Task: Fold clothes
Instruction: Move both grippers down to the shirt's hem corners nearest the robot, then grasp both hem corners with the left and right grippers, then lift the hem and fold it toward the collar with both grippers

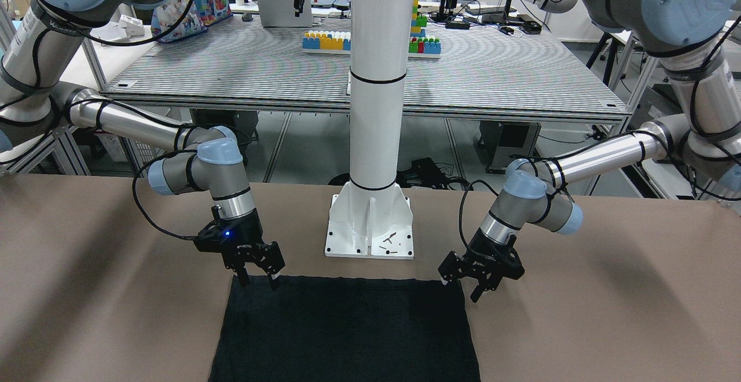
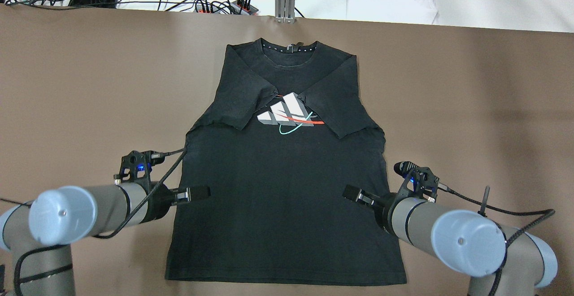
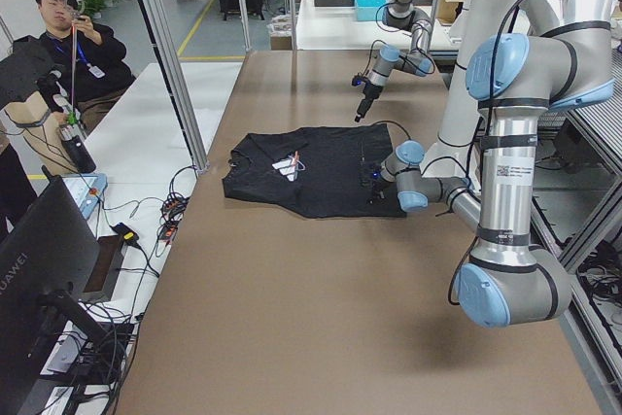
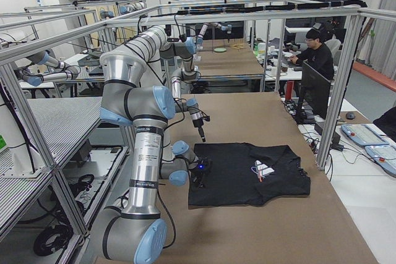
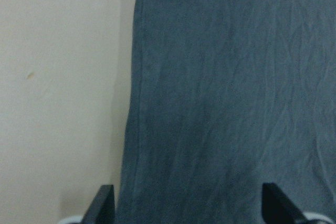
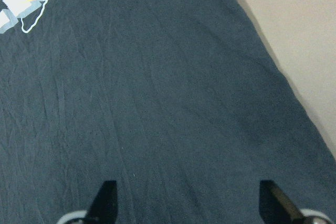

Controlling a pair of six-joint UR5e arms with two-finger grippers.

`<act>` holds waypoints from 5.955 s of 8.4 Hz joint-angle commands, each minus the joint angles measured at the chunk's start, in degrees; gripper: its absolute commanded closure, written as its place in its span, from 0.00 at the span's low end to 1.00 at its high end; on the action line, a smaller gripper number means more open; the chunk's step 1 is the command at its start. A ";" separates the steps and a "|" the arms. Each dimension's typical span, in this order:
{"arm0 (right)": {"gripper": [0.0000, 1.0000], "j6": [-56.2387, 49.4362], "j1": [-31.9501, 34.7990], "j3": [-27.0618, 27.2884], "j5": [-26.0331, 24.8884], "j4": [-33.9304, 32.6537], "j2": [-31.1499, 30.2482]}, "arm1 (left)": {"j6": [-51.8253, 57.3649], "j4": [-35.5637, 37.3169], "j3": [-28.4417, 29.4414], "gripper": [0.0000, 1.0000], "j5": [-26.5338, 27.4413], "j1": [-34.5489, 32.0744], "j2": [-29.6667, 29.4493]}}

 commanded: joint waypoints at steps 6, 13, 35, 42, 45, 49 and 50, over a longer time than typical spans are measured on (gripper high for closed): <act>0.05 2.45 -5.62 -0.13 -4.99 12.68 -8.26 | -2.89 -2.65 0.99 0.54 5.63 8.03 3.22; 0.05 2.37 -5.62 -2.13 -4.90 12.68 -8.43 | -2.80 -2.39 1.08 1.00 5.54 8.03 3.49; 1.00 -5.86 -9.42 2.23 -8.33 12.50 -11.42 | -0.87 8.71 -11.45 1.00 -6.44 -1.32 2.53; 1.00 -23.11 21.07 6.98 32.11 7.58 -6.50 | 18.36 31.17 -14.30 1.00 -46.00 -32.46 -14.70; 1.00 -23.39 19.35 11.19 54.27 7.58 -7.90 | 22.93 30.31 -19.80 1.00 -59.11 -31.09 -9.02; 1.00 -23.39 16.43 14.73 59.08 7.58 -9.22 | 24.09 15.20 -23.36 1.00 -63.37 -27.39 6.82; 1.00 -23.39 16.78 14.29 58.04 7.40 -9.22 | 24.09 15.19 -20.83 1.00 -62.06 -27.73 5.44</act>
